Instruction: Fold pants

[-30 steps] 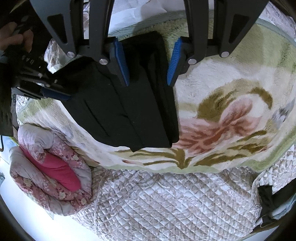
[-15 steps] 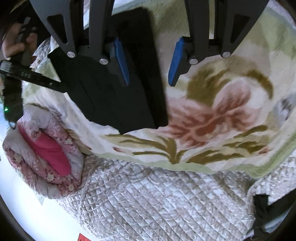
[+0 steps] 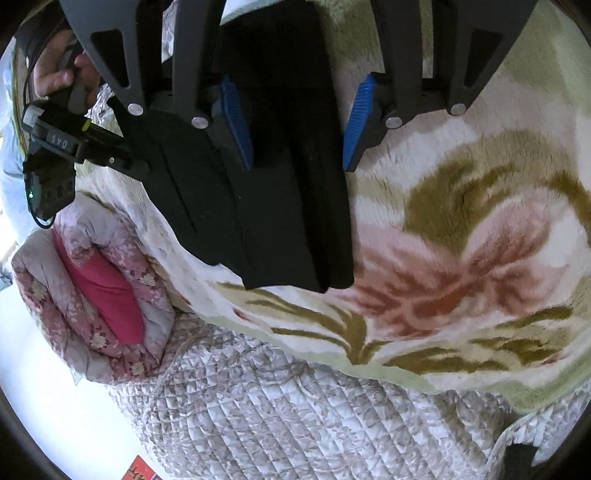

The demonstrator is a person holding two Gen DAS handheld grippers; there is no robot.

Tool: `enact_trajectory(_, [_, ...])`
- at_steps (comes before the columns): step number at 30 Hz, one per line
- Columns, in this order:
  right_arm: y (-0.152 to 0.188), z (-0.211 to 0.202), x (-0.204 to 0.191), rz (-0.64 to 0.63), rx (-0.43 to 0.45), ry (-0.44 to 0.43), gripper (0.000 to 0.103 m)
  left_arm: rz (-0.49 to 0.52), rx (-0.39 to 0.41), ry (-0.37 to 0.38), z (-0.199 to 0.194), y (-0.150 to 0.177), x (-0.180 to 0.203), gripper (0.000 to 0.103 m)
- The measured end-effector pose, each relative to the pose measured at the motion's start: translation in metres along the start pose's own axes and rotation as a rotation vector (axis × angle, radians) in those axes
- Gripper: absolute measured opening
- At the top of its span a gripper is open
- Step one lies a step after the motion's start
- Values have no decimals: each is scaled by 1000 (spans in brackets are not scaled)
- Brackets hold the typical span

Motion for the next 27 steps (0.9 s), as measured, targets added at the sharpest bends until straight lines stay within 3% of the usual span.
enact_trajectory(8, [-13,9,-1,15,8,-12,50,0,-5,19,12,-11,4,62])
enact_trajectory(11, [-12,9,-2,21,9,-18,49,0,-4,16,12,-12,6,61])
enact_trajectory(16, [-5,7,-4,-6,1,0,38,39,9,-20,3,-3,11,46])
enact_trajectory(22, [-14,15,-2,-20,1,28,32,39,11,-27,7,-10,13,41])
enact_trajectory(24, [-15,13,-3,-19,11,41,21,46,22,-31,4,-12,15,36])
enact_trajectory(27, [-16,7,-11,-32,27,36,17,68,44,-25,-6,-14,22,27])
Point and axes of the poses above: each gripper's, at about its wrist camera, not at the fingertips, and z roughly the way its jaws point, x to its right, y to its underside, the point moved 10 cm from there along z, roughly the way its jaws point, and after that the axes turned 10 degrees about -x, right-handed, at the moved point
